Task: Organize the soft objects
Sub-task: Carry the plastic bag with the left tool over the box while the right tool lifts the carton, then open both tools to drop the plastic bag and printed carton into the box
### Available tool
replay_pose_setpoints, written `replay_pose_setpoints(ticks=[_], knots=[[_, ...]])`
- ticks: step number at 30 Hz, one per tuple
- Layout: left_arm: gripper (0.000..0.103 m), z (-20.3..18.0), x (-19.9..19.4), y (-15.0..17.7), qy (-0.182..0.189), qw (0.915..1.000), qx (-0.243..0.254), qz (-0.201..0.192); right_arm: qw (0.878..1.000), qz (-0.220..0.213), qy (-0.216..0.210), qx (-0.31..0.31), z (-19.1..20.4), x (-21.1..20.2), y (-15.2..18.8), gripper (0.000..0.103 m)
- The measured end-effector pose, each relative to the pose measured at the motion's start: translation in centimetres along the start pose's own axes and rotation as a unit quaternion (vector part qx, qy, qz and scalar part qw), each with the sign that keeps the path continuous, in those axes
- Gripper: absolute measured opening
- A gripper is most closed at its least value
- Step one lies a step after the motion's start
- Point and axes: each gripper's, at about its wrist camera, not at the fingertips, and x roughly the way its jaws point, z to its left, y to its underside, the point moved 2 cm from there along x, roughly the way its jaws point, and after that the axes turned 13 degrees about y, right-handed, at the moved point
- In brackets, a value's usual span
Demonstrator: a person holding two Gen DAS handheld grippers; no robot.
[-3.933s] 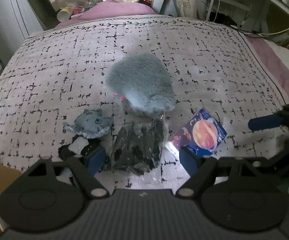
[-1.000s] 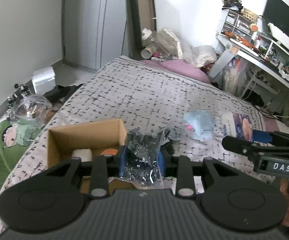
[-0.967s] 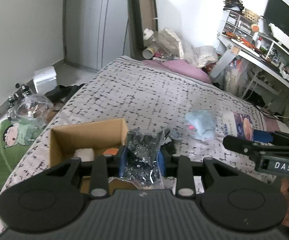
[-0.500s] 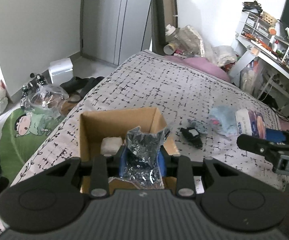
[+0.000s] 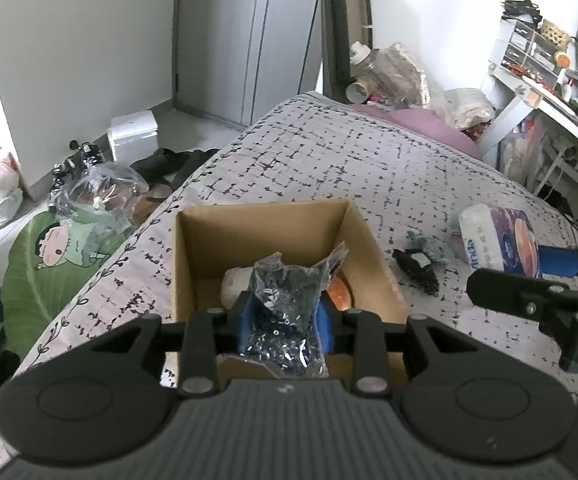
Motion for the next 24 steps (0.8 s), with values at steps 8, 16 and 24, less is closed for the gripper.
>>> replay_pose_setpoints(ticks=[8,16,24], knots=[[0.033,1.0,0.6,0.0,-0.001,0.9999,-0.01,-0.004,1.0,0.012,-0.009,-0.007,1.4,1.0,0.4,0.072],[0.045,0.9,-0.7,-0.3,0.001,1.0,-0.007,-0.003,1.0,0.022,-0.016,-0.004,1.9,1.7,0.5,0.073],[0.063,1.2,-3.3,-0.6,-0.024,0.9997,-0.003,-0.007,0.999,0.032,-0.031,0.0,3.1,2.5,0.7,0.072]])
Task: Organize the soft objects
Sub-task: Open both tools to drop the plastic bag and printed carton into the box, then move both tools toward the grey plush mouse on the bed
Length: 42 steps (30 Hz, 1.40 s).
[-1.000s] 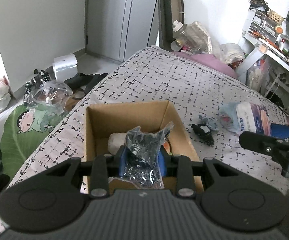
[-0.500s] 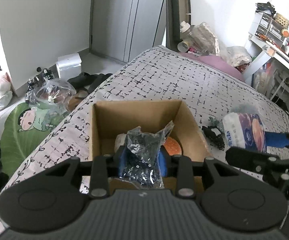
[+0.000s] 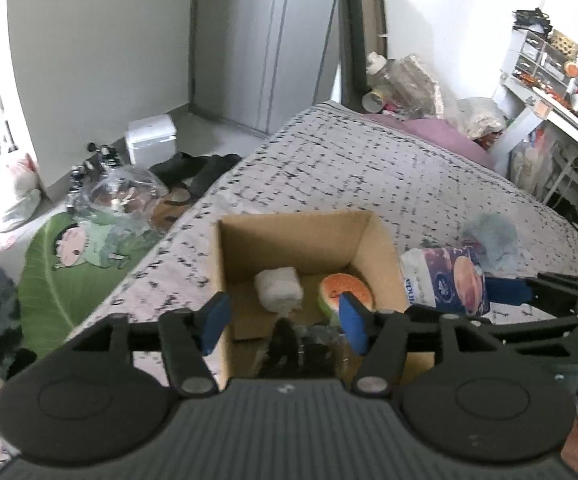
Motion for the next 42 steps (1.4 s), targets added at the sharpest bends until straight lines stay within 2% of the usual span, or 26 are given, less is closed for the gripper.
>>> replay_pose_setpoints(ticks=[6,9,11,13,15,20,26,30,42], knots=[[0.075,1.8,-1.7,0.0,-0.013,0.9997,-0.018,0.005,1.0,0.0,-0.008,0.003,1.2,0.6,-0.5,0.073],[0.076,2.6,-2.2,0.1,-0.019,0.9991,-0.036,0.012,1.0,0.0,-0.017,0.004,1.6,0.9,-0.7,0.074],[0.077,2.8,-2.5,0.2,-0.02,0.9989,-0.042,0.008,1.0,0.002,-0.022,0.005,1.7,1.0,-0.8,0.077],[0.079,2.9,-2.8,0.3,-0.021,0.9987,-0.046,0.008,1.0,0.0,-0.025,0.012,1.5,0.9,-0.8,0.088],[0.081,2.7,-3.0,0.4,-0.02,0.9987,-0.045,0.01,0.999,-0.005,-0.027,0.02,1.2,0.6,-0.7,0.093],[0.088,2.2,-3.0,0.3,-0.02,0.9984,-0.05,0.016,0.999,0.001,-0.025,0.036,-0.4,-0.1,-0.3,0.094],[0.1,1.3,-3.1,0.3,-0.014,0.9983,-0.055,0.014,0.999,-0.001,-0.027,0.044,-2.7,-1.5,0.2,0.1],[0.103,0.0,-3.3,0.1,-0.014,0.9988,-0.047,0.005,0.999,-0.005,-0.022,0.048,-4.2,-2.3,0.3,0.103],[0.103,-2.8,-2.7,-0.8,-0.006,0.9988,-0.049,0.0,0.999,-0.009,-0.021,0.044,-7.9,-4.2,0.2,0.103]])
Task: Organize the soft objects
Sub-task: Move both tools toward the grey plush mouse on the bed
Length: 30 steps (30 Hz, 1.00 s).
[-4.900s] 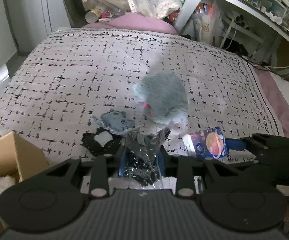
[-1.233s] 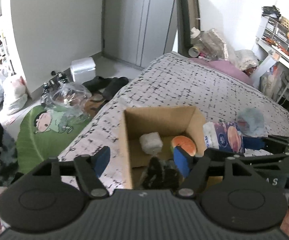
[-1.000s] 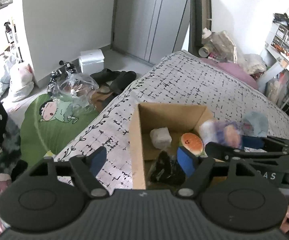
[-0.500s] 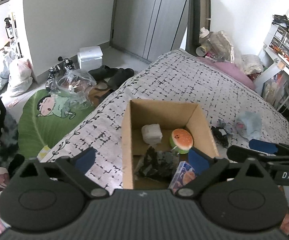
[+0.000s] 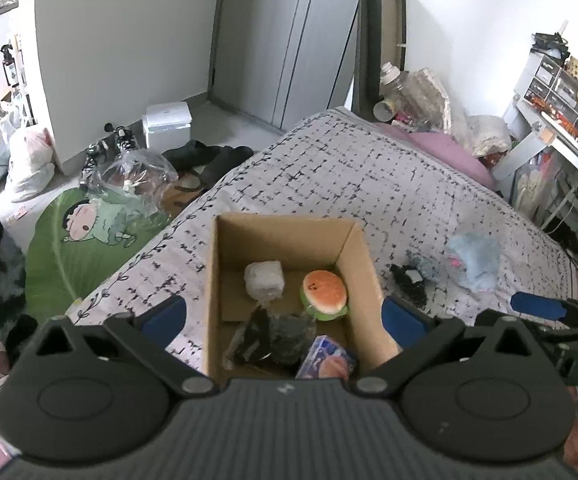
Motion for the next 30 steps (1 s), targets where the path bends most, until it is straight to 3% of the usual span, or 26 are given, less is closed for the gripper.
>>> replay_pose_setpoints(ticks=[14,26,30], knots=[[0.103,-3.9,1.8,-0.1,0.005,0.9997,0.021,0.007,0.998,0.007,0.03,0.049,-6.6,-1.1,0.2,0.103],[0.103,-7.7,4.4,-1.0,0.026,0.9984,0.045,0.024,0.994,-0.02,0.073,0.081,-10.9,-1.3,0.5,0.102],[0.103,-9.1,5.3,-1.6,0.038,0.9973,0.058,0.021,0.993,-0.026,0.086,0.077,-11.6,-1.5,0.3,0.093]])
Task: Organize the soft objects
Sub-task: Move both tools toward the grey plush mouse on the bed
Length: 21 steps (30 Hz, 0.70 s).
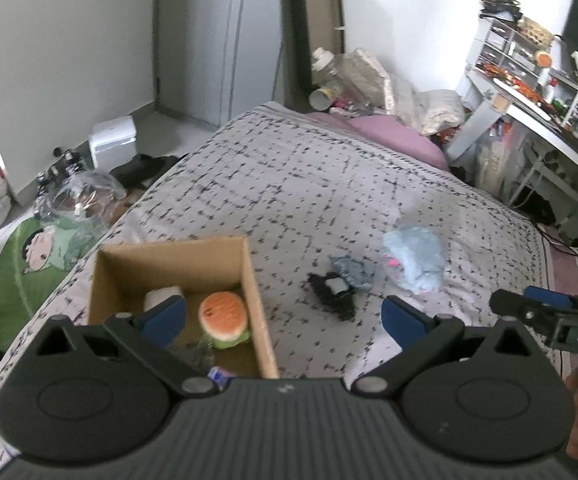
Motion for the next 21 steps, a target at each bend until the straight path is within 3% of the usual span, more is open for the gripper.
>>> replay_pose_setpoints(ticks=[11,14,18,21], knots=[[0.103,-2.8,3.3,-1.5,0.019,0.9994,0.028,0.008,1.0,-0.009,-0.004,0.013,-1.9,1.1,-0.6,0.071],[0.103,-3.3,4.0,-1.7,0.019,0.9993,0.031,0.009,1.0,-0.006,-0.003,0.018,-2.6,1.7,-0.7,0.063],[0.102,-3.7,5.3,-2.2,0.024,0.9992,0.029,0.012,1.0,0.004,-0.005,0.029,-3.6,2.9,-1.0,0.045],[0.102,-4.3,6.2,-2.5,0.022,0.9989,0.037,0.018,0.999,0.008,-0.005,0.035,-4.2,3.6,-1.2,0.039]])
